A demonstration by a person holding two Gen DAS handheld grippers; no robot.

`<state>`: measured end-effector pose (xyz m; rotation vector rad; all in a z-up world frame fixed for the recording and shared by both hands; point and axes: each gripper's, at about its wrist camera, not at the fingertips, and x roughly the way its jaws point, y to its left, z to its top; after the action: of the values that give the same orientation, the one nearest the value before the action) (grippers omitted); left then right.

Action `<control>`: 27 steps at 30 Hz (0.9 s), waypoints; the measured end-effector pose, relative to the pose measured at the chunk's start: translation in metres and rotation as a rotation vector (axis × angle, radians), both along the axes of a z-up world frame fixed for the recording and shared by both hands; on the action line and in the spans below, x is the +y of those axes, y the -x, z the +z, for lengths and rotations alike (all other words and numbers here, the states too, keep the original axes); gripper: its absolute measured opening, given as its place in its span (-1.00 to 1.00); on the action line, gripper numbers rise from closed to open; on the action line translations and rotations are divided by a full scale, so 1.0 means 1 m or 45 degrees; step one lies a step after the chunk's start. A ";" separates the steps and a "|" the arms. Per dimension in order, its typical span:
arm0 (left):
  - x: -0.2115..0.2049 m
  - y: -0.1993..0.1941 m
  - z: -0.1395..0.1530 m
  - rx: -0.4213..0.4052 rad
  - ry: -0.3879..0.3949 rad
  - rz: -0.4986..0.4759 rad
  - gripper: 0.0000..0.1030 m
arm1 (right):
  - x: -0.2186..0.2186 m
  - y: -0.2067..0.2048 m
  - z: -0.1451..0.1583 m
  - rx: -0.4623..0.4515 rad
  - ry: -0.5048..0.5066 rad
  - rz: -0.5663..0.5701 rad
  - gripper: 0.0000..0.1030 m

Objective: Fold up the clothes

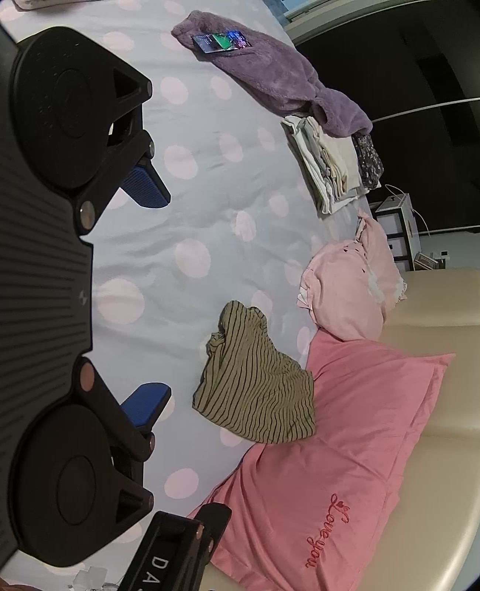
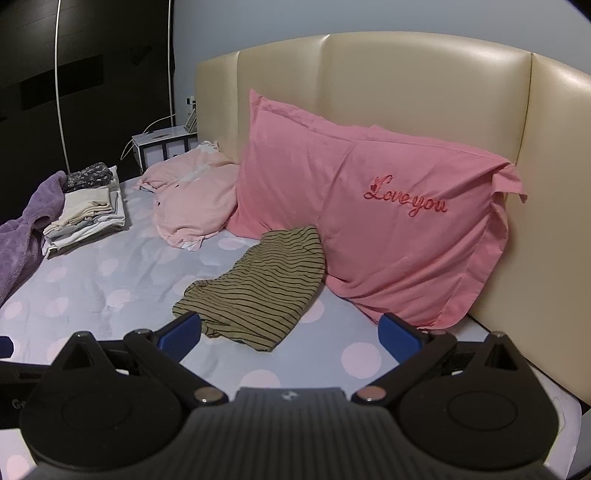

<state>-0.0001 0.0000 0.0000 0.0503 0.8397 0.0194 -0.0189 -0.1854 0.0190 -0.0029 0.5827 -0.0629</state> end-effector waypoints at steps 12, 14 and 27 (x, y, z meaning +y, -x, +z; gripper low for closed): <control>0.001 0.002 0.002 0.028 0.014 -0.017 1.00 | 0.009 0.006 0.003 -0.029 0.034 0.004 0.99; 0.000 0.001 0.001 0.031 0.012 -0.016 1.00 | 0.004 0.000 0.003 -0.011 0.011 0.004 0.99; 0.005 0.005 0.000 0.038 0.026 -0.017 1.00 | 0.008 0.003 0.002 0.000 0.016 0.017 0.99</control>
<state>-0.0052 0.0050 -0.0001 0.0372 0.8693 -0.0020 -0.0217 -0.1777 0.0213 -0.0191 0.5826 -0.0537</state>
